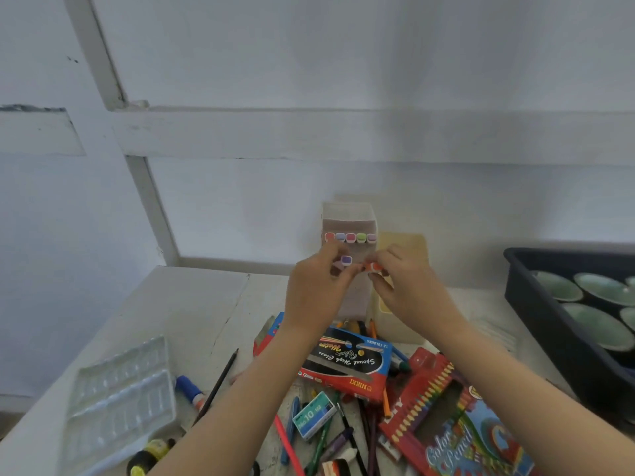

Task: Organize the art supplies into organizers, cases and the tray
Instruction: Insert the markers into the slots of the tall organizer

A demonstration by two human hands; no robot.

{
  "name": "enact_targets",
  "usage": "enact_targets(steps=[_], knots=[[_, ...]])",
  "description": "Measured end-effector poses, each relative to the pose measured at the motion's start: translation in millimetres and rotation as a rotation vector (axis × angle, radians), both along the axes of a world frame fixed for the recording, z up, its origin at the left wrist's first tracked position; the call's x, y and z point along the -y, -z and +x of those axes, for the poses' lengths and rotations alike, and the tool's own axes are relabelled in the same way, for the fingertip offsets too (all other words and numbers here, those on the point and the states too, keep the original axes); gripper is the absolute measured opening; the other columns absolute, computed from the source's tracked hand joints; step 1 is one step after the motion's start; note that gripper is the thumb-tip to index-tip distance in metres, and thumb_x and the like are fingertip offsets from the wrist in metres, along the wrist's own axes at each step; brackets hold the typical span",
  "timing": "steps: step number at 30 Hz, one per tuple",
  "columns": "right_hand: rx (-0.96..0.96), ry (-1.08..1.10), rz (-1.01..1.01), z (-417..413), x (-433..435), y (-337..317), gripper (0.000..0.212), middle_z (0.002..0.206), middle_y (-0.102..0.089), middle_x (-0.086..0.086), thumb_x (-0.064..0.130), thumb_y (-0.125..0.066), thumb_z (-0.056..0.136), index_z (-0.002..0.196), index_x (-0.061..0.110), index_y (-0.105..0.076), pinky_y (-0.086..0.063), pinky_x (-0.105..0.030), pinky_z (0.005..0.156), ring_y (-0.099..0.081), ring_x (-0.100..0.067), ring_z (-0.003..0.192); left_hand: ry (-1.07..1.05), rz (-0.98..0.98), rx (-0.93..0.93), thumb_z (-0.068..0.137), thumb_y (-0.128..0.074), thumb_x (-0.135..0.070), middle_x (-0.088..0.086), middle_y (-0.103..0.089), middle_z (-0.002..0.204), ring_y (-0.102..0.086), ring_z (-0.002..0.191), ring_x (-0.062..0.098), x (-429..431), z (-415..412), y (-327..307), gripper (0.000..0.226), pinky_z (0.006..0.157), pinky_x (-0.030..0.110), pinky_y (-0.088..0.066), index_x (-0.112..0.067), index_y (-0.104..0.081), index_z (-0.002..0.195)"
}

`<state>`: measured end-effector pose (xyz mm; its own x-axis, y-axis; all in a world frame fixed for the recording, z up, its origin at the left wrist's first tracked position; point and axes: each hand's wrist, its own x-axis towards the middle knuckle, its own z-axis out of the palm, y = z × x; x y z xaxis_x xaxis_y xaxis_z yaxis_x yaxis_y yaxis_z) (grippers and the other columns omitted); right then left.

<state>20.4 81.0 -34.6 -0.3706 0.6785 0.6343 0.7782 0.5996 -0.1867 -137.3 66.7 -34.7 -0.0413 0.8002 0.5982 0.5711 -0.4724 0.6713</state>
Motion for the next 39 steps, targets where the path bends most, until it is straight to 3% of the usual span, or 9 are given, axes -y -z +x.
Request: enact_targets(steps=[4,9,12,16,23,27,30,35,39], knots=[[0.058,0.014,0.034,-2,-10,6,0.011,0.078,-0.061,-0.005,0.006,-0.067,0.081,0.091,0.009,-0.065,-0.043,-0.029,0.052,-0.058,-0.021,0.063,-0.022,-0.011,-0.18,0.084,-0.068,-0.034,-0.01,-0.07,0.091,-0.049,0.057,0.0,-5,-1,5,0.021,0.057,0.005,-0.033,-0.023,-0.071,0.102],[0.086,0.064,0.049,-2,-20,9,0.018,0.075,-0.065,-0.004,0.007,-0.071,0.077,0.094,0.012,-0.068,-0.045,-0.032,0.048,-0.061,-0.023,0.061,0.046,-0.069,-0.29,0.088,-0.065,-0.02,-0.004,-0.071,0.1,-0.054,0.071,0.003,-11,-5,7,0.027,0.07,0.013,-0.041,-0.022,-0.067,0.115],[0.102,0.087,0.054,-2,-25,11,0.019,0.07,-0.065,-0.003,0.009,-0.073,0.075,0.093,0.013,-0.068,-0.039,-0.026,0.047,-0.061,-0.023,0.056,0.056,-0.025,-0.325,0.088,-0.062,-0.01,-0.001,-0.072,0.099,-0.062,0.076,0.012,-13,-6,10,0.028,0.072,0.023,-0.049,-0.02,-0.068,0.113],[0.124,0.117,0.033,-3,-31,15,0.011,0.073,-0.068,-0.004,0.015,-0.066,0.082,0.094,0.014,-0.067,-0.046,-0.031,0.052,-0.064,-0.024,0.062,0.051,-0.02,-0.317,0.089,-0.061,-0.012,-0.003,-0.072,0.099,-0.06,0.077,0.009,-19,-6,12,0.026,0.072,0.02,-0.046,-0.022,-0.068,0.112],[0.151,0.165,-0.005,-6,-38,19,0.01,0.071,-0.069,-0.004,0.021,-0.059,0.09,0.091,0.016,-0.067,-0.047,-0.032,0.054,-0.064,-0.025,0.063,0.011,-0.038,-0.337,0.089,-0.061,-0.017,0.0,-0.072,0.095,-0.063,0.077,0.021,-28,2,12,0.019,0.065,0.023,-0.041,-0.02,-0.068,0.106],[0.166,0.208,0.063,-10,-37,18,0.005,0.054,-0.062,-0.003,0.015,-0.07,0.08,0.077,0.014,-0.066,-0.034,-0.023,0.042,-0.059,-0.023,0.045,0.005,-0.074,-0.333,0.088,-0.061,-0.015,0.003,-0.072,0.1,-0.065,0.091,0.025,-31,6,12,0.018,0.076,0.034,-0.05,-0.017,-0.067,0.105],[0.197,0.238,0.076,-11,-36,17,0.012,0.048,-0.058,0.0,0.012,-0.077,0.072,0.07,0.016,-0.066,-0.025,-0.018,0.042,-0.055,-0.02,0.038,-0.007,-0.099,-0.348,0.088,-0.06,-0.014,0.004,-0.071,0.102,-0.064,0.097,0.027,-33,6,11,0.018,0.079,0.037,-0.05,-0.016,-0.068,0.105],[0.194,0.225,0.046,-13,-35,17,0.004,0.06,-0.065,-0.006,0.012,-0.065,0.084,0.081,0.011,-0.068,-0.031,-0.022,0.047,-0.062,-0.025,0.051,-0.045,-0.111,-0.383,0.09,-0.059,-0.016,0.003,-0.071,0.104,-0.063,0.098,0.026,-36,7,12,0.019,0.078,0.031,-0.045,-0.016,-0.068,0.107],[0.246,0.219,-0.032,-12,-34,14,0.018,0.081,-0.069,-0.005,0.019,-0.048,0.096,0.1,0.014,-0.065,-0.034,-0.025,0.055,-0.065,-0.024,0.071,-0.054,-0.127,-0.401,0.09,-0.058,-0.017,0.002,-0.07,0.108,-0.061,0.101,0.025,-33,9,8,0.022,0.079,0.031,-0.044,-0.018,-0.067,0.11]])
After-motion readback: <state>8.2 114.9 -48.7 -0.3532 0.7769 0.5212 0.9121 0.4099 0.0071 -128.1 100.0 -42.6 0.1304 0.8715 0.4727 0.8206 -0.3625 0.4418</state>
